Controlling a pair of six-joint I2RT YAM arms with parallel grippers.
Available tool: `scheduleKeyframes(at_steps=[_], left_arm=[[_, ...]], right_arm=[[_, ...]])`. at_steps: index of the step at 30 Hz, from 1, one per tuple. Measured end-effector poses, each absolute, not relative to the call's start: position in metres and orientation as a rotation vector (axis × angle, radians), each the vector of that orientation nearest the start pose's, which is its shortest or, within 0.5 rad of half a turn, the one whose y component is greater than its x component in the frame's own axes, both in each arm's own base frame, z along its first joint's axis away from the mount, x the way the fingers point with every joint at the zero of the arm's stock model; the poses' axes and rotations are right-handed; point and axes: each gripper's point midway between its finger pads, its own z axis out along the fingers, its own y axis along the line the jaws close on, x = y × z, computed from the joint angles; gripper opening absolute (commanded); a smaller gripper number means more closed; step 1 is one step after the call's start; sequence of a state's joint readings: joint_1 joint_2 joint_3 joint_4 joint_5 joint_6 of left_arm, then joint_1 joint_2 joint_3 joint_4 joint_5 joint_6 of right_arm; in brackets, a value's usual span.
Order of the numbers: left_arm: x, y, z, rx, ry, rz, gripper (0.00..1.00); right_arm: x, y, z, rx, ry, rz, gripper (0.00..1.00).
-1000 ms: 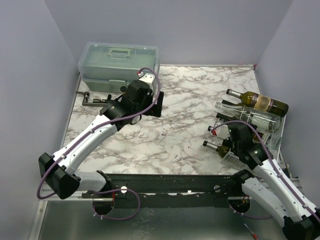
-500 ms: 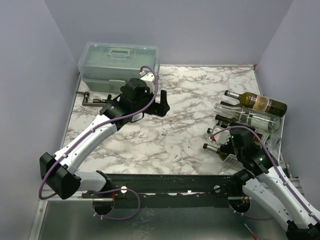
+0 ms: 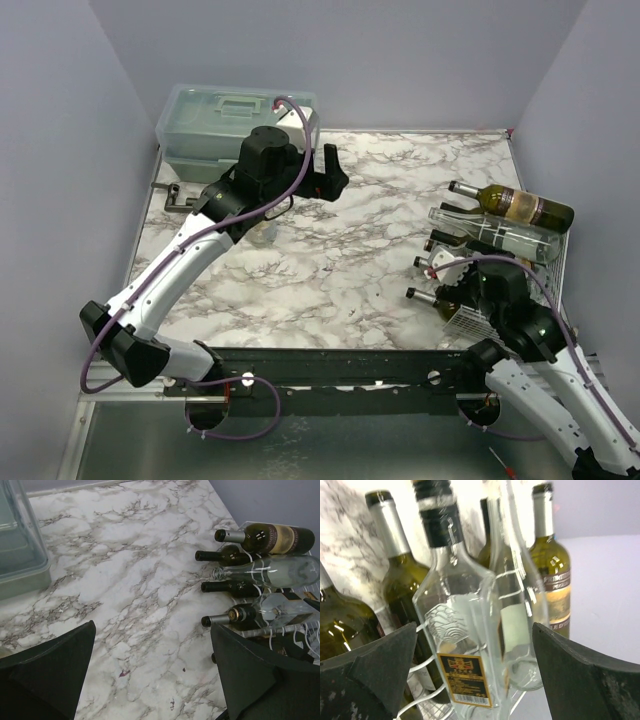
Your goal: Put the wine bottle on the wine rack
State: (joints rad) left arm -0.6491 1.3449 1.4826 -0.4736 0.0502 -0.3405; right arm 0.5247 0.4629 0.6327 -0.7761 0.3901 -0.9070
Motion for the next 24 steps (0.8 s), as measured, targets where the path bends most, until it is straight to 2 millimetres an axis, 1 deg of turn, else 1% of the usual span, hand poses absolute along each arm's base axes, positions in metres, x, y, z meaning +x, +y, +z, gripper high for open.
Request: scheduleKeyframes(at_steps=[2,4,8,11,14,16,21,24], left_arm=[[0.324,-0.274,0.35,0.335,1.934,-0.709,0.99],[0.328,-0.276,0.351,0.336,1.935,-0.707,0.99],[0.334,-0.273,0.352,0.326,1.941,-0.665,0.99],[0.338,-0.265,0.359,0.309,1.928,-0.615,0.99],[0.346,-0.254,0.37,0.278,1.895,-0.548,0.99],[0.351,-0.244,0.375,0.25,1.881,-0.501,0.99],[0.36,-0.206,0.386,0.153,1.845,-0.38,0.99],[0.361,-0.182,0.391,0.101,1.83,-0.349,0.99]], right_arm=[[0.209,0.015,0.197,-1.24,1.767,-0.595,1.0],[0.209,0.022,0.208,-1.225,1.738,-0.553,1.0],[0.208,0.036,0.216,-1.214,1.713,-0.453,1.0],[0.211,0.055,0.219,-1.193,1.71,-0.334,1.0],[0.219,0.081,0.225,-1.122,1.716,-0.177,0.99],[0.228,0.1,0.233,-1.043,1.717,-0.068,1.0],[0.266,0.155,0.251,-0.789,1.725,0.232,0.99],[0.291,0.194,0.256,-0.705,1.729,0.416,1.0]])
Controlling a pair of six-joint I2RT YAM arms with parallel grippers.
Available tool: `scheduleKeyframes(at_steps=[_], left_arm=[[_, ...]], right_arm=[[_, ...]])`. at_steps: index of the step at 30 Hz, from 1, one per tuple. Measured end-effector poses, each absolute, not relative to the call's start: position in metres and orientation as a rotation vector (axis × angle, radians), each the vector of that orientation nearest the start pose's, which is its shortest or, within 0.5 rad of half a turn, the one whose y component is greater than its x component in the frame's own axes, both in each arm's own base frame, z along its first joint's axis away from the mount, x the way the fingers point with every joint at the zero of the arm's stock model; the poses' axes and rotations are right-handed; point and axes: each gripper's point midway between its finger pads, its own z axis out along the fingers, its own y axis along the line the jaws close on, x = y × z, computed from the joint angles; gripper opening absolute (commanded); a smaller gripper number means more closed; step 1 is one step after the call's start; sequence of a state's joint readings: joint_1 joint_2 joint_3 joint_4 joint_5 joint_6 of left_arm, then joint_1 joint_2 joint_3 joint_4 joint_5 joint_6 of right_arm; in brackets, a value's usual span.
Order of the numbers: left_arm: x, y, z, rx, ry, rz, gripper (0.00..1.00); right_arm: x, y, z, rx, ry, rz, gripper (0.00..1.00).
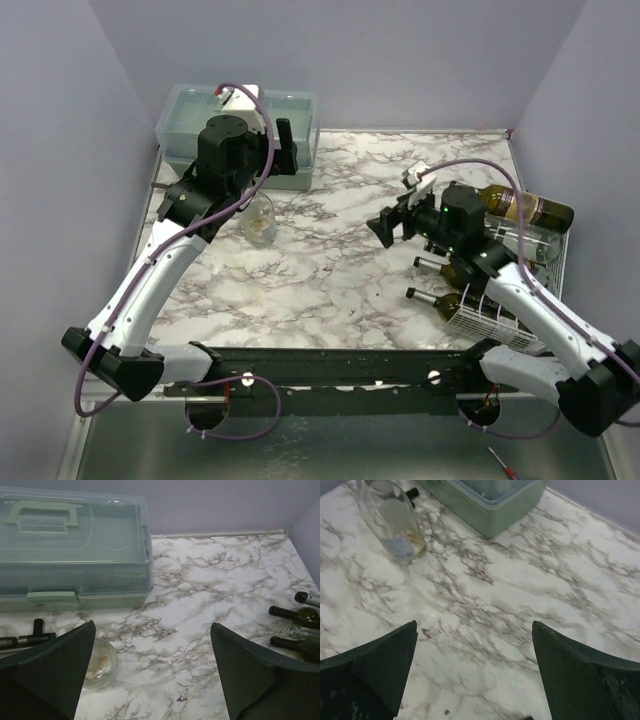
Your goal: Put the wine bottle on the wine rack
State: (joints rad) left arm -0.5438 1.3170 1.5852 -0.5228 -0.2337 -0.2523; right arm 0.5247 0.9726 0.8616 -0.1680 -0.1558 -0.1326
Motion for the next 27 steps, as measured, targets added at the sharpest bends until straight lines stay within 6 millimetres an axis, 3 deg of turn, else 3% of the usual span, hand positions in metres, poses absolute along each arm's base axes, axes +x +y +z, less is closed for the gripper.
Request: scheduleKeyframes(at_steps=[3,6,16,21,27], left_arm=[[0.356,-0.16,0.39,0.06,1.819,-0.323,0.99],[0.35,-0.151,0.391,0.048,1.808,-0.313,0.99],[0.347,-0.144,0.387,0.046,1.802,-0.284,0.99],[0.346,-0.139,0.384,0.04,1.8,-0.258,0.99],[0.342,-0.13,0.391,0.017,1.776,-0.233,0.99]], right_arm=[[0.312,0.227,0.246,-0.638,1.739,0.565,1.0],[0.327,0.256,0.242,-0.584,1.715,0.669,1.0],[0.329,0.401,0.229,-0.634,1.588,0.782,1.0],[0.328,0.437,0.217,-0.603,1.508,0.779,1.0],[0.356,0.468,0.219,-0.522,1.434,0.762,1.0]])
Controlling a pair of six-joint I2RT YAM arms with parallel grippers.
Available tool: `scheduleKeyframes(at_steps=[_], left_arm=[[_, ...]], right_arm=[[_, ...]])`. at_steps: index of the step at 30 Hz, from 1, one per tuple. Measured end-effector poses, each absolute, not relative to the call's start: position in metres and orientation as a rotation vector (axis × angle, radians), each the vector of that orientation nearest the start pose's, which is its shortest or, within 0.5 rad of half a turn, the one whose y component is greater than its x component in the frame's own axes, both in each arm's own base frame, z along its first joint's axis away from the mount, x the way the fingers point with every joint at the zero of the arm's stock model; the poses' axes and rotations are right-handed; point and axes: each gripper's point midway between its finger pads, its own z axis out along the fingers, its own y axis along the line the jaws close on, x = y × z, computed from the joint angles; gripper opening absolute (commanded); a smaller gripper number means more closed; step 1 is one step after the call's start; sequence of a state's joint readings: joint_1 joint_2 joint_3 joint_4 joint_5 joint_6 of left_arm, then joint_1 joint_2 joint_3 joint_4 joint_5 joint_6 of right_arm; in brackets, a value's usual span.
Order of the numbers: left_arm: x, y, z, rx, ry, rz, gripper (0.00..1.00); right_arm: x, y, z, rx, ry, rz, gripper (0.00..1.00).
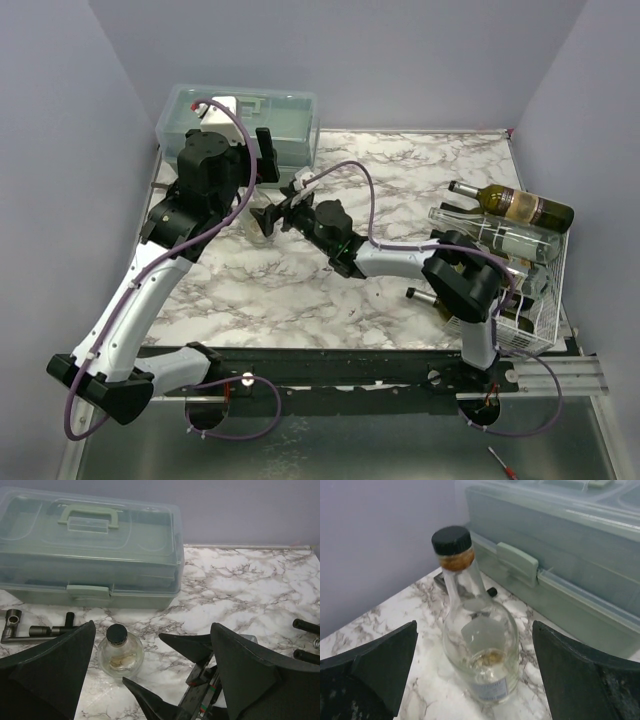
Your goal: Put the wine bottle on the wine rack
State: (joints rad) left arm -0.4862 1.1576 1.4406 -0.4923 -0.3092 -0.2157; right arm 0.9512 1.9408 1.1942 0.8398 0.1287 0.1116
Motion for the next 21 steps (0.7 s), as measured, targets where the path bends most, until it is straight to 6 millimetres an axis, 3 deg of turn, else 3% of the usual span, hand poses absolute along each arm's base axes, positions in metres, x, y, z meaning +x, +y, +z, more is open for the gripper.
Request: scheduleKeyframes(at_steps=[10,21], left_arm=[[0.338,-0.114,0.401,-0.026,1.739,-0.176,0.99],[0.337,-0.114,0.401,-0.029,1.736,-0.152,0.99]], right_arm=[[0.387,0.503,0.247,-0.445,1.313,0.785,0.83],[0.407,0.529,0.219,-0.454,1.294,0.741,0.53]])
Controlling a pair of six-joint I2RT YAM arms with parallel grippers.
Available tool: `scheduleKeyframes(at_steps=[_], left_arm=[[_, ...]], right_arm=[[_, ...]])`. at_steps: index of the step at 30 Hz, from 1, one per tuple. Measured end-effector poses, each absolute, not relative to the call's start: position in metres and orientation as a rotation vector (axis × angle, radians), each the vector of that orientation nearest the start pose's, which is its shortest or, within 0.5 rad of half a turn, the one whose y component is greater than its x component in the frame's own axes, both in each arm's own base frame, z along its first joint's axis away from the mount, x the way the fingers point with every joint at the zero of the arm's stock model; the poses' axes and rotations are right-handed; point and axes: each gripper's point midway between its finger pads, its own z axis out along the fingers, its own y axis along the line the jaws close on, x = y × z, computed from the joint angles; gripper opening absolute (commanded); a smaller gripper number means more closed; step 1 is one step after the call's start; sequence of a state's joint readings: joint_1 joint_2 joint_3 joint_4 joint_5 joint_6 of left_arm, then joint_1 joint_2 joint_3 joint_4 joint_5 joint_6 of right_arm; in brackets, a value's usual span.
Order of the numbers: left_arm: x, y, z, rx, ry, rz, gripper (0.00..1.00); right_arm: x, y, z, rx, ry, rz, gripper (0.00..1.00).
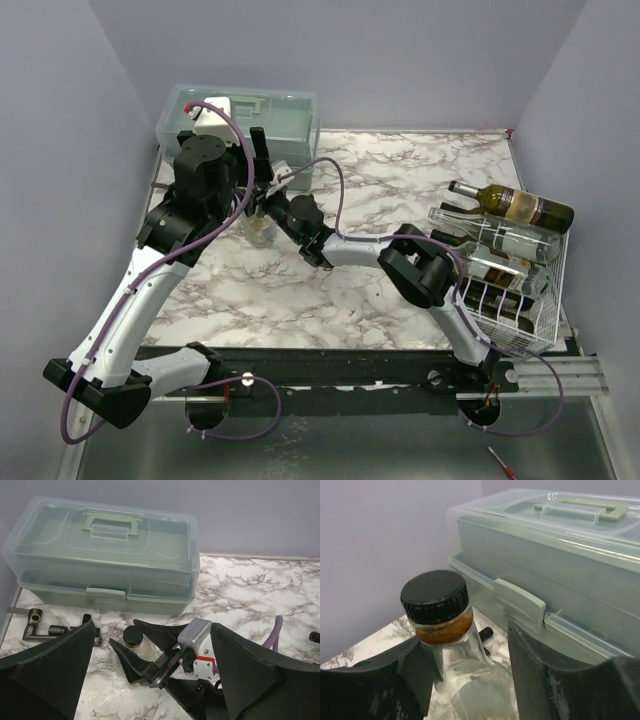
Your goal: Put the wine bottle on the wine rack
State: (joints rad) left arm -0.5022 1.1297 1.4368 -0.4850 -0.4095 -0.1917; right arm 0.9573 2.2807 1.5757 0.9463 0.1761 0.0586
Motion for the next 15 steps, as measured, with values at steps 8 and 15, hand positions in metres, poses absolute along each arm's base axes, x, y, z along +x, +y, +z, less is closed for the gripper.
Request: scheduleKeyframes(at_steps=[8,15], left_arm=[[0.337,-0.113,0.401,-0.028,1.733,-0.141,0.99],[0.337,-0.11,0.401,-0.034,1.73,-0.125,0.99]], right_arm=[[0.407,0.53,0.215,-0.468,1.242,0.704,0.06],[0.394,0.512,0.219,-0.499,1.232,0.665,0.0]])
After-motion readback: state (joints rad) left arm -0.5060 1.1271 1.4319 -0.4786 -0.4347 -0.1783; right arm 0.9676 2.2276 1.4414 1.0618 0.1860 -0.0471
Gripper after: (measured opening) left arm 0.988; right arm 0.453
